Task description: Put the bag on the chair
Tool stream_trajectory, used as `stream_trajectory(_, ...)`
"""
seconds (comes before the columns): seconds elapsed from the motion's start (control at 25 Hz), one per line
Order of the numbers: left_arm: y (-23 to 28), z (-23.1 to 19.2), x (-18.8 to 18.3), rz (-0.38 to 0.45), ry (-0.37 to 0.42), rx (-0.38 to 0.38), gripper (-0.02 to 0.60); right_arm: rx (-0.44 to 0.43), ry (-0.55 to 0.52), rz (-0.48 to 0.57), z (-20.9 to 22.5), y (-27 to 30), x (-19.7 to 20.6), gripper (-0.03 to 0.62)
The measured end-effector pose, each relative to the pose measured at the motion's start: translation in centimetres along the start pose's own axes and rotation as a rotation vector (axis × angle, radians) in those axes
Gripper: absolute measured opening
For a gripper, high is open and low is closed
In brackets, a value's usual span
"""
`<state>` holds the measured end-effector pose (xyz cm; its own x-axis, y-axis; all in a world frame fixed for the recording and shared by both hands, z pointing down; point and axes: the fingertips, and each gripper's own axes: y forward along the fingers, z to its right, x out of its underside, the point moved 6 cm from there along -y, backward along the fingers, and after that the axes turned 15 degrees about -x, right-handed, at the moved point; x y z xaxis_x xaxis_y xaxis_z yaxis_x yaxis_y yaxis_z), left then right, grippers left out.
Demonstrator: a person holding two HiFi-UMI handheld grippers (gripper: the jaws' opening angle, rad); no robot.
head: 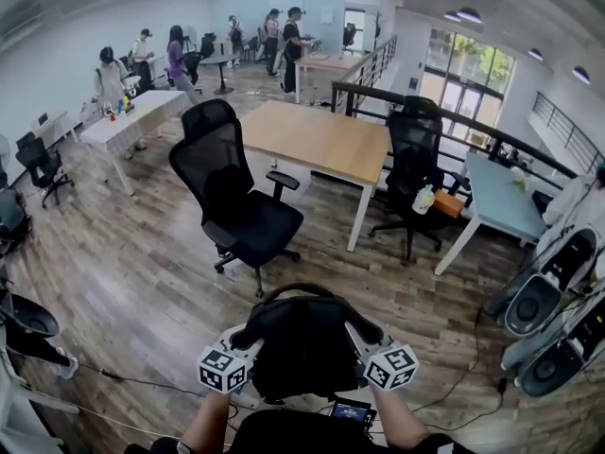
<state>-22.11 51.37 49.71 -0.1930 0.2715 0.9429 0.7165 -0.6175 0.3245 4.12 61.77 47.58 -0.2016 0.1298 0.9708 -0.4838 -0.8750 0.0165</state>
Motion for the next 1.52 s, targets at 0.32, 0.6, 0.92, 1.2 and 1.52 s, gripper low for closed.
stream_trajectory(0.32, 8.7, -4.7, -3.2, 0.021, 0.009, 0.021, 0.114, 0.016, 0.011, 0.012, 7.3, 6.3, -1.8, 0.117)
stream_trajectory(0.6, 13.2, -7.6, -7.2, 0.080, 0.048, 0.012, 0.114, 0.018, -0.045, 0.040, 11.2, 10.4, -4.7, 0.117)
stream_trajectory(0.92, 19.2, -10.1, -9.9, 0.074, 0.016, 0.013, 0.114, 0.002, -0.016, 0.043, 17.2, 14.7, -7.0, 0.117)
stream_trajectory(1.2, 26.1, -11.1, -11.5, 0.050, 0.013, -0.005, 0.114, -0.027, 0.018, 0.030, 24.4, 17.5, -7.7, 0.117)
stream_trajectory(1.52, 36.0, -11.8, -14.8, 0.024, -0.025, -0.077, 0.114, -0.101, 0.030, 0.003, 35.4, 21.9, -10.0, 0.117)
